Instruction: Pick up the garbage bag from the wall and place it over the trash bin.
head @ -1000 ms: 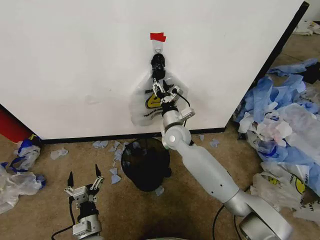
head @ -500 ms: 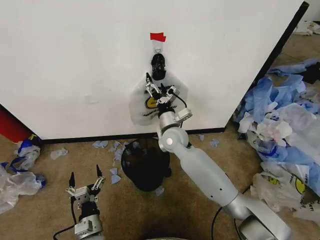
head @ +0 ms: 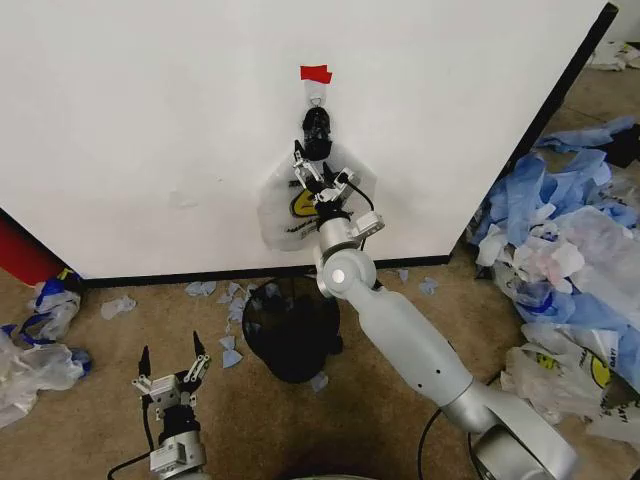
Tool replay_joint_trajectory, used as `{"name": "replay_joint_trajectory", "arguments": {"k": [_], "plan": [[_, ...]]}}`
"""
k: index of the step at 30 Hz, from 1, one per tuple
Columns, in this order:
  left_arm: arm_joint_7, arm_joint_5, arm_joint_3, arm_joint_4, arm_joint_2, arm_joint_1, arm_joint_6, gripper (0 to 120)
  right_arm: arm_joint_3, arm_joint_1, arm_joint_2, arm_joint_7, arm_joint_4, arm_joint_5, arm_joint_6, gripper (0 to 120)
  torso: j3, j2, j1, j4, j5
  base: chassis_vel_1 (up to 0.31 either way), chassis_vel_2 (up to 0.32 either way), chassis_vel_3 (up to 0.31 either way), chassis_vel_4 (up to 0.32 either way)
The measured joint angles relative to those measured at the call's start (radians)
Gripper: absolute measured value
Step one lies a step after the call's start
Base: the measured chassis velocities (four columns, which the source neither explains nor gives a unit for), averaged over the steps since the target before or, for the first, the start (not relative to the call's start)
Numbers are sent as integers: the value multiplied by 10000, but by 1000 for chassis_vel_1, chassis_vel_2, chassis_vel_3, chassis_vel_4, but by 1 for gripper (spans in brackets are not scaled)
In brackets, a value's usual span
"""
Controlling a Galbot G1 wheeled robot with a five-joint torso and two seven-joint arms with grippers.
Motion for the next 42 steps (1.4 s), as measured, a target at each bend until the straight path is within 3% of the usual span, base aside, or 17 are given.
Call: {"name": "replay_joint_trajectory", "arguments": {"k": [21, 27, 31, 42], "plan": [[-4, 125, 0, 158, -85, 14, -125, 98, 72, 36, 153, -162, -218, 7, 91, 98, 0, 0, 0, 0, 0, 0, 0, 0, 0], [-14, 146, 4, 211, -108, 6, -170, 98, 72, 8, 155, -207, -210, -7, 110, 79, 0, 0, 0, 0, 0, 0, 0, 0, 0], [-34, 179, 4, 263, -115, 7, -209, 98, 98, 17, 155, -239, -274, -11, 129, 61, 0, 0, 0, 1, 0, 0, 0, 0, 0], [-71, 220, -9, 340, -148, 67, -295, 98, 132, -29, 191, -300, -362, -42, 187, 47, 0, 0, 0, 1, 0, 0, 0, 0, 0]]}}
